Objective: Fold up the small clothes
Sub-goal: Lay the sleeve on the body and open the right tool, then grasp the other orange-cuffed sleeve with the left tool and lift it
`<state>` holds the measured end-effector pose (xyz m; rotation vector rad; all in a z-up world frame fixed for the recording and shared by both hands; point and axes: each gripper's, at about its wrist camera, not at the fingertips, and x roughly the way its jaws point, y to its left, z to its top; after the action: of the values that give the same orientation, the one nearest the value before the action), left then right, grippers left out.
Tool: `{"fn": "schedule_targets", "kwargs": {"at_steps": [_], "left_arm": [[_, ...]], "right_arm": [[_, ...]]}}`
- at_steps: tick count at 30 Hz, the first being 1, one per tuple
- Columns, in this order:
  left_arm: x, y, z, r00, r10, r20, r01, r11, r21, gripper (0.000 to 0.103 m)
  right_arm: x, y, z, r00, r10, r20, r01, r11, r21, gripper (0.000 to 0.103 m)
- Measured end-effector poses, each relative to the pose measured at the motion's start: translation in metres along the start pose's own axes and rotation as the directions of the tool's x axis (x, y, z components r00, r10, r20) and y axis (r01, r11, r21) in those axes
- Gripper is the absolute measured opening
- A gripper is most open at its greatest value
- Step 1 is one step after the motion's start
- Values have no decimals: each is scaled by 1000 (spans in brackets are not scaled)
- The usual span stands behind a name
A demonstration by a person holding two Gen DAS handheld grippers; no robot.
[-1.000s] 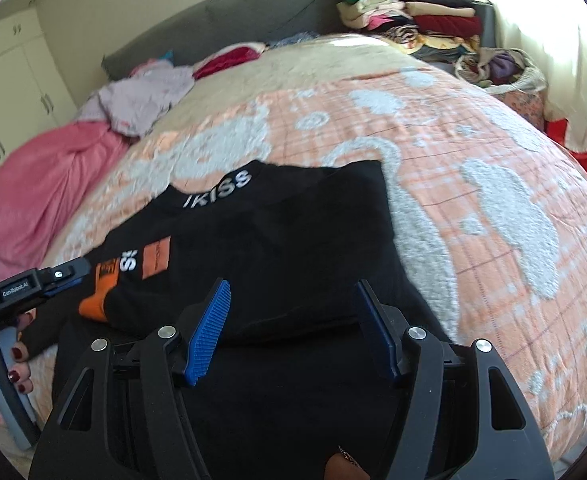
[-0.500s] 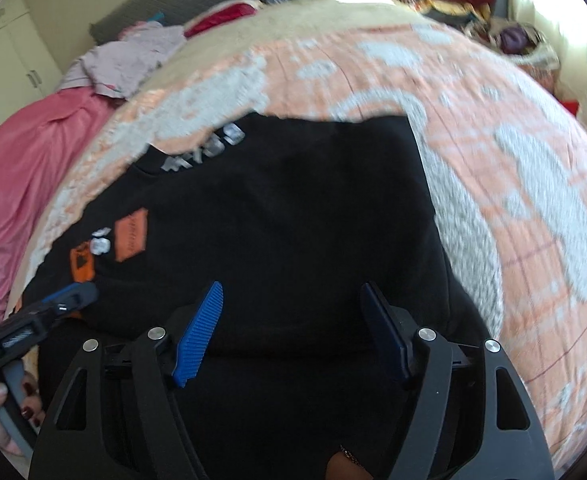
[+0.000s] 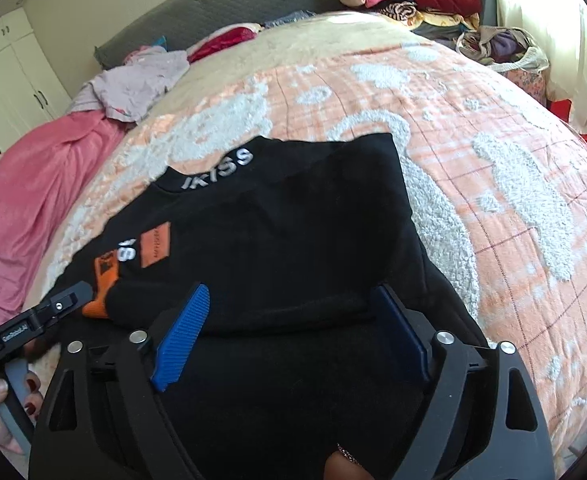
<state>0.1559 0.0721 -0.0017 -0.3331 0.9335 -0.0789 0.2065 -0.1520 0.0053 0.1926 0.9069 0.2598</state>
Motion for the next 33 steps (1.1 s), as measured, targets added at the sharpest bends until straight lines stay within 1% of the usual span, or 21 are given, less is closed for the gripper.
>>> {"fn": "schedule_targets", "kwargs": {"at_steps": [3, 5, 7, 9, 10, 11, 12, 24, 33], "left_arm": [[-12, 3, -1, 1000, 2, 25, -2, 1000, -6, 69], [-19, 5, -1, 999, 13, 41, -13, 1000, -4, 73], [-25, 8, -1, 998, 22, 53, -22, 1000, -7, 77], [-31, 13, -2, 998, 30, 63, -29, 999, -14, 77], [-33, 15, -2, 997, 34, 67, -32, 999, -18, 78], [-36, 18, -3, 997, 39, 72, -37, 999, -23, 83], [-39, 19, -4, 996, 43, 77, -41, 999, -27, 84], [-67, 56, -13, 989, 101, 112, -91, 991, -95, 86], [-89, 90, -22, 979, 154, 133, -132, 978, -165, 86]], "right_arm": [[-9, 7, -1, 1000, 13, 20, -13, 1000, -10, 90], [-13, 11, -1, 999, 19, 28, -19, 1000, -14, 95], [-16, 16, -2, 999, 26, 36, -25, 999, -24, 96], [-21, 23, -2, 999, 28, 45, -26, 999, -38, 96], [-23, 25, -2, 998, 33, 48, -31, 999, -42, 96], [-23, 28, -2, 998, 37, 50, -34, 998, -46, 96], [-25, 30, -1, 998, 39, 54, -37, 998, -50, 96], [-34, 72, 2, 994, 85, 73, -75, 989, -130, 97], [-31, 119, 1, 989, 140, 56, -124, 967, -224, 97]]}}
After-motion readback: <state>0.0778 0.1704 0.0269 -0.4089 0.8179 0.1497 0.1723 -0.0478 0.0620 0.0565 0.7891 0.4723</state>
